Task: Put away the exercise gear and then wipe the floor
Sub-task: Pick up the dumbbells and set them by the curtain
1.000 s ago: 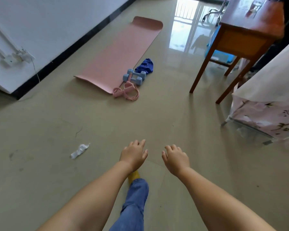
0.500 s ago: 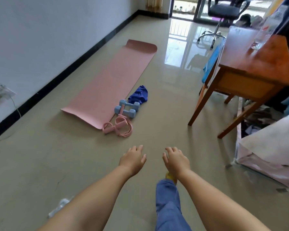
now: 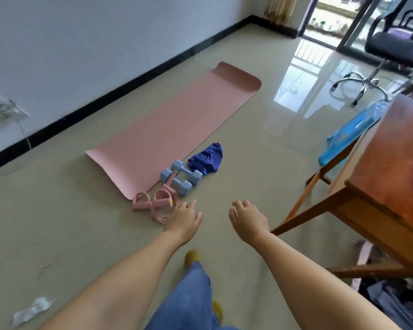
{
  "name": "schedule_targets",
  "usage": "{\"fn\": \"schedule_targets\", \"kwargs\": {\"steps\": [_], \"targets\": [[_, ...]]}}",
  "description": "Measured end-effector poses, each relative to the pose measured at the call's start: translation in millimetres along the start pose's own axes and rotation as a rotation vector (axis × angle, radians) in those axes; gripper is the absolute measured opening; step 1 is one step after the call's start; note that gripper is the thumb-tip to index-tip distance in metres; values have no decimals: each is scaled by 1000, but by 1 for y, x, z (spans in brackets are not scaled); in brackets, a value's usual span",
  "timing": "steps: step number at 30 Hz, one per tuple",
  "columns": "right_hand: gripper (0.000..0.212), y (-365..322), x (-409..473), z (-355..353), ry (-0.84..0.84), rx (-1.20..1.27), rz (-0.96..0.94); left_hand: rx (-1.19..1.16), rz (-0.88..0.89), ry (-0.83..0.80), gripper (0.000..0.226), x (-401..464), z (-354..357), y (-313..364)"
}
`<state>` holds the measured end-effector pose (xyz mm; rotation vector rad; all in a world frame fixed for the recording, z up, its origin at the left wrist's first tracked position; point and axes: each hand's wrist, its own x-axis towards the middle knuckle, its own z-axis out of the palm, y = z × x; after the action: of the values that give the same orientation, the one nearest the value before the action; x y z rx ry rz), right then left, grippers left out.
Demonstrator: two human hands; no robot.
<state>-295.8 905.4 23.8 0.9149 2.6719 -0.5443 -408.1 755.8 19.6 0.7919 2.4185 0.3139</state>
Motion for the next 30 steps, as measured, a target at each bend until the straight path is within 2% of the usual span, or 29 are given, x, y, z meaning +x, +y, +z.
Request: {"fn": "schedule_targets", "kwargs": {"steps": [5, 12, 19, 22, 25, 30], "targets": [[39, 0, 106, -29, -23, -45, -92, -83, -76, 55, 41, 89, -27, 12], [38, -10, 244, -83, -82, -76, -165, -301, -265, 71, 49, 211, -86, 18], [35, -25, 378, -109, -230, -149, -244, -419, -441, 93, 43, 302, -117, 22], [36, -43, 439, -95, -337, -176, -321, -459, -590, 96, 41, 342, -111, 6], [36, -61, 499, -65, -449, -199, -391, -648, -767, 106, 39, 391, -82, -20], [38, -66, 580, 27, -603, -191, -400, -788, -910, 46, 35, 469, -5, -71]]}}
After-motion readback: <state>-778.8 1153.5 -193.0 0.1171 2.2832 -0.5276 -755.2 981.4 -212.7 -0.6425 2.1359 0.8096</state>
